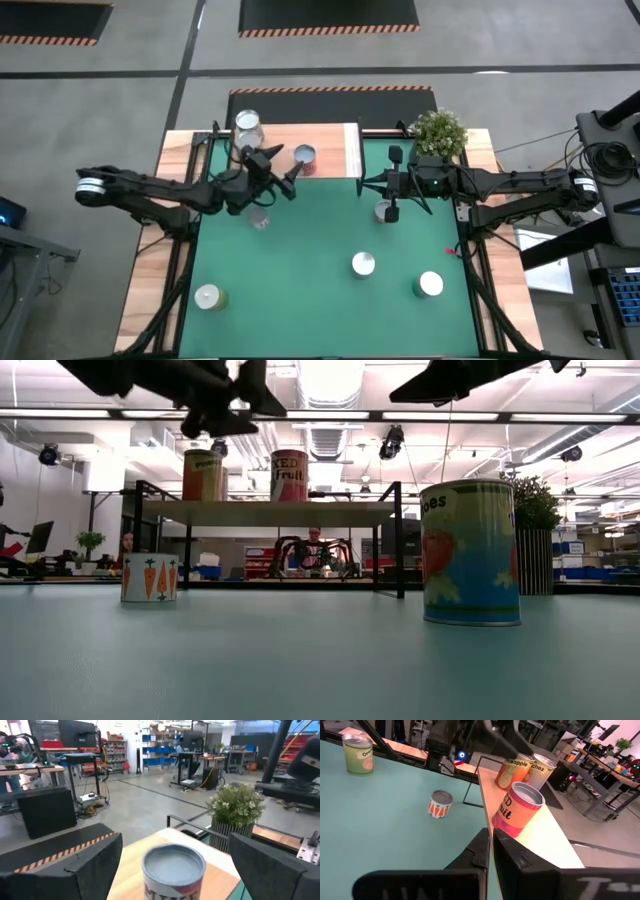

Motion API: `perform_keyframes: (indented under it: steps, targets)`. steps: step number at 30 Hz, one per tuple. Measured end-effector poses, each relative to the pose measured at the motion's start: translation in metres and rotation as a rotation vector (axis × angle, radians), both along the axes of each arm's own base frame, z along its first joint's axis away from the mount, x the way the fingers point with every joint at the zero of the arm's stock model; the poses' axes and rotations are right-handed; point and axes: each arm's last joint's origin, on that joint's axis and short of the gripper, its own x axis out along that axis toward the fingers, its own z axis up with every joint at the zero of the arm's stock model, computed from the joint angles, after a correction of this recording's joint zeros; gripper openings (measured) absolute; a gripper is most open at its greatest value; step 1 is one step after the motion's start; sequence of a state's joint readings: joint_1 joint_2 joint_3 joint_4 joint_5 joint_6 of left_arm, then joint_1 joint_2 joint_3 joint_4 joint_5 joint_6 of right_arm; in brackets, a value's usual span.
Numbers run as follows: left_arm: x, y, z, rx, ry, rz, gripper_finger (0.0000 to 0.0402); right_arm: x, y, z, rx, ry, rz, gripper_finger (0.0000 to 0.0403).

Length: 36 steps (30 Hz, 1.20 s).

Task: Pick and place cans onto a shelf
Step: Put the canned mixed fruits on the shelf

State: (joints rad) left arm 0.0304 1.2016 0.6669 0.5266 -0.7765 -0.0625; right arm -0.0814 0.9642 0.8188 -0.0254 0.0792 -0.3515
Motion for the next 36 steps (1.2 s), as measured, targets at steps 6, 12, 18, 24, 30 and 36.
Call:
perform_keyframes:
  steps: [6, 12, 18, 24, 30, 36]
  targets:
    - [0.005, -0.001, 0.04, -0.011, 0.193, -0.024, 0.0303, 0.0, 0.0, 0.0, 0.0, 0.0, 0.0, 0.0012]
    - [0.027, 0.011, 0.071, -0.12, 0.532, -0.052, 0.0236, 0.0, 0.0, 0.0, 0.0, -0.001, 0.0, 0.0012]
    - [0.063, 0.03, 0.078, -0.206, 0.689, -0.048, 0.0125, 0.0, 0.0, 0.0, 0.0, 0.0, 0.0, 0.0012]
    - [0.077, 0.043, 0.074, -0.232, 0.772, -0.014, 0.0011, 0.0, 0.0, 0.0, 0.0, 0.002, 0.0, 0.0012]
    - [0.077, 0.046, 0.071, -0.255, 0.768, -0.03, 0.0003, 0.0, 0.0, -0.001, -0.007, 0.008, 0.002, 0.0012]
    - [0.081, 0.049, 0.062, -0.288, 0.788, -0.058, 0.0001, 0.0, 0.0, -0.001, -0.008, 0.009, 0.002, 0.0012]
